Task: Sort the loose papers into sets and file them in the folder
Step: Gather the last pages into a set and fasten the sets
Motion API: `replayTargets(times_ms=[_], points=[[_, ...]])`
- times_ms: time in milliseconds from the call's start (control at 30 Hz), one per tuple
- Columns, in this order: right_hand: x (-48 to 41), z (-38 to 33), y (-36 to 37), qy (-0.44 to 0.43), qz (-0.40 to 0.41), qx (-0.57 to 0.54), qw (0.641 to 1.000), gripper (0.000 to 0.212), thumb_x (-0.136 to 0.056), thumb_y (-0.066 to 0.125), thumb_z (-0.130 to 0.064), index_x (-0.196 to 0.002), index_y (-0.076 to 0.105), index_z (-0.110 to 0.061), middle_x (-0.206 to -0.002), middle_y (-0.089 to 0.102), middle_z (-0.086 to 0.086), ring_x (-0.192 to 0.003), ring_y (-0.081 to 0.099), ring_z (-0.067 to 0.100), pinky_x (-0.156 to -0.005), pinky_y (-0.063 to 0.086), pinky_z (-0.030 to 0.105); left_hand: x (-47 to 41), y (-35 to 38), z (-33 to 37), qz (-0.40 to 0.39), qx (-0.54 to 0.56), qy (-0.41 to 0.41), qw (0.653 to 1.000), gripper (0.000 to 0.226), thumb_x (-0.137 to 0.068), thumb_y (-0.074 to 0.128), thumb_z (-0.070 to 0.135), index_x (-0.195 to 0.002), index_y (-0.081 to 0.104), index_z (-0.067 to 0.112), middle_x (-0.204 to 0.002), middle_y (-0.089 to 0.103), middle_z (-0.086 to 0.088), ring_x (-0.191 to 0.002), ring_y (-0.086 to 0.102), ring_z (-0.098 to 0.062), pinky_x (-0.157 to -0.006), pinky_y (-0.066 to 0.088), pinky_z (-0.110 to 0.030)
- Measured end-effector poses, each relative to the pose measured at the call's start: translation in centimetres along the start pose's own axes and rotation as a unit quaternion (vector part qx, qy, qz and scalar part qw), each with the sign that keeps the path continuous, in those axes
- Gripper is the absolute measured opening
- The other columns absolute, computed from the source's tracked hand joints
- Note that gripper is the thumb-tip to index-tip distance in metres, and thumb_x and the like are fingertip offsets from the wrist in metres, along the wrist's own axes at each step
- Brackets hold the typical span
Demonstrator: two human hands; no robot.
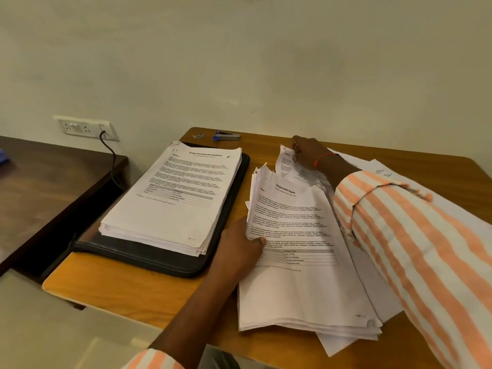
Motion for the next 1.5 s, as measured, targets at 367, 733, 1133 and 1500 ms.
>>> replayTargets(times_ms=[367,733,1133,1500], points=[[-0.3,-2.6,-5.1,-0.042,0.056,0.001,0.998,0.017,-0.087,0.069,-0.019,-0.094,0.058,-0.03,-0.113,0.065,0.009,-0.102,0.06,0.028,-0.088,0.05,0.041,-0.2,0.1,-0.4,0.003,0.016,0.025,1.0,0.028,-0.096,0.066,0.011,-0.107,0.051,0.032,-0.092,0.054,0.03,-0.079,0.057,0.007,-0.057,0.044,-0.001],[2.1,-8.2,-11.2,-0.118,0.058,0.093,0.987,0.017,-0.094,0.062,-0.018,-0.111,0.063,-0.019,-0.112,0.068,0.006,-0.105,0.059,0.029,-0.089,0.043,0.036,-0.9,0.1,-1.2,-0.005,0.033,0.033,0.999,0.034,-0.093,0.067,0.01,-0.121,0.057,0.027,-0.102,0.062,0.022,-0.089,0.062,0.001,-0.063,0.047,-0.002],[12.7,-14.9,-23.7,-0.234,0.147,0.091,0.957,0.021,-0.097,0.054,-0.006,-0.108,0.065,-0.019,-0.104,0.069,0.004,-0.093,0.062,0.023,-0.079,0.049,0.033,0.1,-1.9,-0.2,-0.021,0.237,0.063,0.969,0.04,-0.084,0.077,0.004,-0.118,0.064,0.02,-0.111,0.076,0.004,-0.106,0.072,-0.023,-0.08,0.06,-0.029],[23.0,-15.3,-39.2,-0.218,0.344,0.044,0.912,0.022,-0.099,0.056,-0.018,-0.121,0.061,-0.016,-0.115,0.066,0.012,-0.09,0.058,0.019,-0.083,0.045,0.028,0.9,-1.7,1.3,-0.037,0.274,0.089,0.957,0.038,-0.089,0.064,-0.01,-0.115,0.062,0.017,-0.104,0.078,0.006,-0.099,0.074,-0.017,-0.075,0.06,-0.026]])
Point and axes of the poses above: each hand's wrist, its own x-axis away from the middle knuckle, its own y-axis out of the palm, z = x × y, the point moved 10 cm from there along -x, towards the middle knuckle
